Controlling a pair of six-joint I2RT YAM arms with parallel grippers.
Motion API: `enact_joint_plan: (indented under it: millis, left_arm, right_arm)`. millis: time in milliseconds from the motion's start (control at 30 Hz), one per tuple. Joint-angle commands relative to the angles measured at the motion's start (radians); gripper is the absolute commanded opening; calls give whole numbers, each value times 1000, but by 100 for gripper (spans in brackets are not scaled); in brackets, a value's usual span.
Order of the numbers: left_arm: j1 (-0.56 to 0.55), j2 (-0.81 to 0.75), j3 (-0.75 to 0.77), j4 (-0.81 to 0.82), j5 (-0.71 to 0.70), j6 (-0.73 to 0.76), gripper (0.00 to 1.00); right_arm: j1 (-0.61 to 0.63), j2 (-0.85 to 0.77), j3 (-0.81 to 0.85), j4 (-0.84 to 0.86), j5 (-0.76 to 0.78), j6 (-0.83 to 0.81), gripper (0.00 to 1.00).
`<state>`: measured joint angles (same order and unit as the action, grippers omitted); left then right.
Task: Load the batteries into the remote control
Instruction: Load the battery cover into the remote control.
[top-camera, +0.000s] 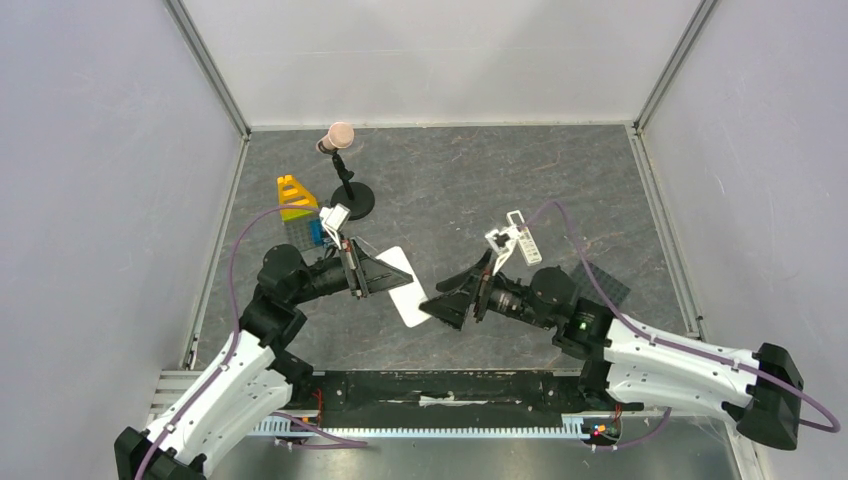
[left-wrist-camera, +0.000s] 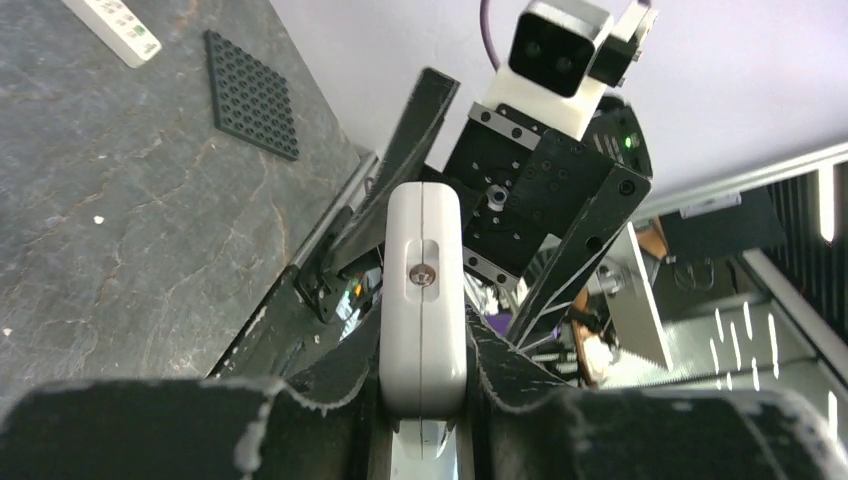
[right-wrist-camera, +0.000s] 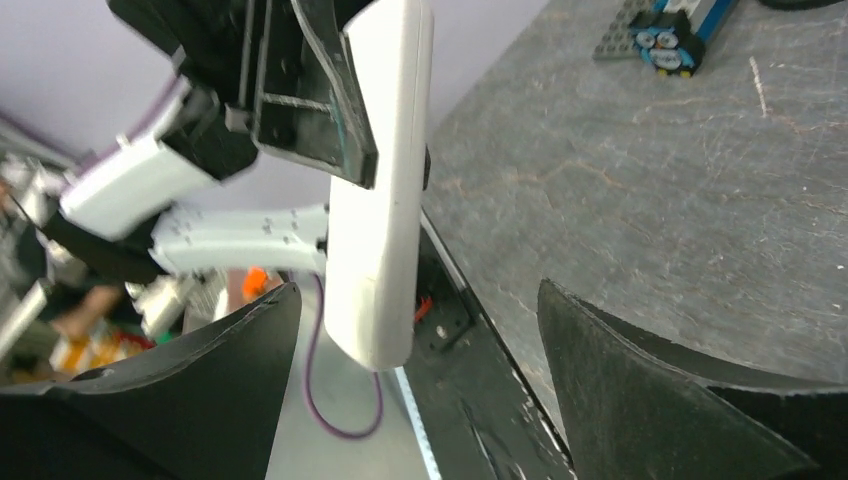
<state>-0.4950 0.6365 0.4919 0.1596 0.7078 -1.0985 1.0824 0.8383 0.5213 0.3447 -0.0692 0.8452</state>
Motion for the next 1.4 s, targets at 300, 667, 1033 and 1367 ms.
enact_joint_plan:
  millis: [300,667,1033,1367]
  left_arm:
    - [1,44,86,81,251,136,2]
    - [1,56,91,86,261,136,4]
    - [0,33,139,-149,162,286,66]
    - [1,47,271,-779,-597,474,73]
  right_arm:
    - [1,186,217,-131,-309,-270,65]
    - [-4,239,234,-130,-358,-233,17]
    - [-51,202,209,-139,-285,-183,0]
    - [-113,184,267,-601,158,-322,0]
